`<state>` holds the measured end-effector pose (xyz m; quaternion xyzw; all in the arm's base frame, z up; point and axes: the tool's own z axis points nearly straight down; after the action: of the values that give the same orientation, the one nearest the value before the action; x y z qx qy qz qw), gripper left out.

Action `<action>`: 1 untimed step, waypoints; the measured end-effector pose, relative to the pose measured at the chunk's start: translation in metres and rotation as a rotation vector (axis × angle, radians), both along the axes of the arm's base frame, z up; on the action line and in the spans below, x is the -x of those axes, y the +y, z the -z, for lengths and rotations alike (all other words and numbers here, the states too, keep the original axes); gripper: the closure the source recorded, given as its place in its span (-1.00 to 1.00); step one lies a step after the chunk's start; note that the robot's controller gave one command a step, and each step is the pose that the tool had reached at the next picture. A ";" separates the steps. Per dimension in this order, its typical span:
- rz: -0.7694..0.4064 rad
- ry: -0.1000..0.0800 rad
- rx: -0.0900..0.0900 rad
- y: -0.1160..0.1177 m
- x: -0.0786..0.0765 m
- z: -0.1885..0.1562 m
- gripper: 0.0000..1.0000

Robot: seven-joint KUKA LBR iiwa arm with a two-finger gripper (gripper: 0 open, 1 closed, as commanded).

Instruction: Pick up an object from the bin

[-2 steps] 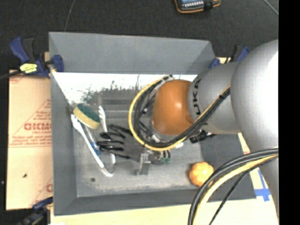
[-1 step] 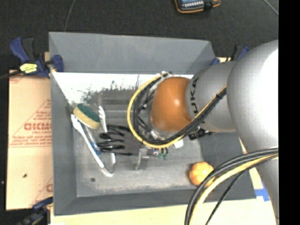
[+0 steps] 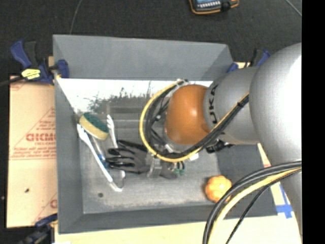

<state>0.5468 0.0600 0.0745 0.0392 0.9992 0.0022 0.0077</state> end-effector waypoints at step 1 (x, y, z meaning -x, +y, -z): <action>0.001 0.000 0.000 0.000 0.000 0.000 1.00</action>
Offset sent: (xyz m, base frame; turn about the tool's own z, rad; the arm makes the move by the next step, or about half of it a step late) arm 0.0000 0.0003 0.0006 0.0004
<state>0.5468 0.0601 0.0745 0.0396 0.9992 0.0024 0.0077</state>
